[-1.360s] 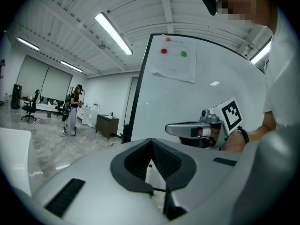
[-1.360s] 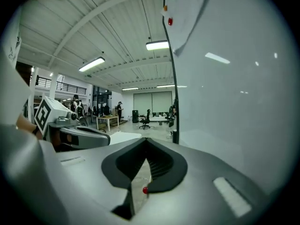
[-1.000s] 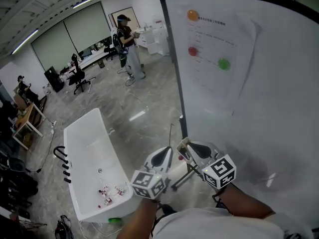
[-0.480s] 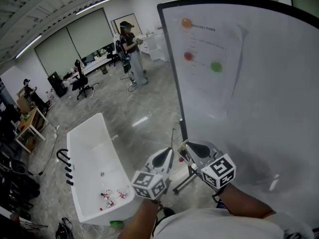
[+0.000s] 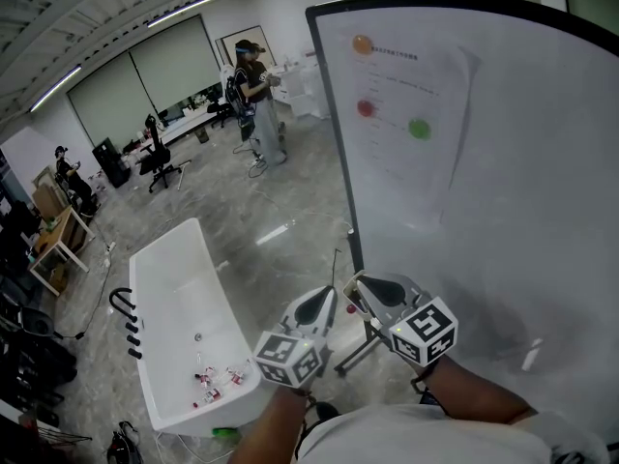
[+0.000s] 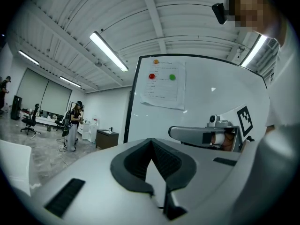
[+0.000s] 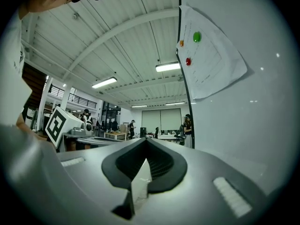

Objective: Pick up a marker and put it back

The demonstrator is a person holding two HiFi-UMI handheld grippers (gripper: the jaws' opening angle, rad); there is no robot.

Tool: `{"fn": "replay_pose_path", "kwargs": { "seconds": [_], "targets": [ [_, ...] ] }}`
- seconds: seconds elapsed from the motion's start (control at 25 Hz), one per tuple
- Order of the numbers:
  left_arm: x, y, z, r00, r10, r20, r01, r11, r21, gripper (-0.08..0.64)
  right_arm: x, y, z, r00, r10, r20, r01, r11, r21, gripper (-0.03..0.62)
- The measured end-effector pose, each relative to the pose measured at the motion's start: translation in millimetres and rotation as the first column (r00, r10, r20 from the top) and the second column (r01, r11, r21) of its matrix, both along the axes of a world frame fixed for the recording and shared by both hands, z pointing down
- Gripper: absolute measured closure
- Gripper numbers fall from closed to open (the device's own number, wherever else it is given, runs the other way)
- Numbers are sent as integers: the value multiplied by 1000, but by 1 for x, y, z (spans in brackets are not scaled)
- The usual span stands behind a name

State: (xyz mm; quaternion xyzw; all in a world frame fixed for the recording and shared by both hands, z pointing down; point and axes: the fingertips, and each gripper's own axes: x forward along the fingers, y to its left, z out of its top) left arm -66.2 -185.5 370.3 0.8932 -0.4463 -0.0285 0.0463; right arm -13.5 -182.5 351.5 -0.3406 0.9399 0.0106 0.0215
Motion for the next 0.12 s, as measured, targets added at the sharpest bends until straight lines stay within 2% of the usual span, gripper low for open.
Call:
{"fn": "replay_pose_path", "kwargs": {
  "seconds": [0.12],
  "targets": [
    [0,-1,3,1000,-2,1,2,1000,-6,555,0,0,-1,1000,-2,0,2,1000,-1,591]
  ]
}}
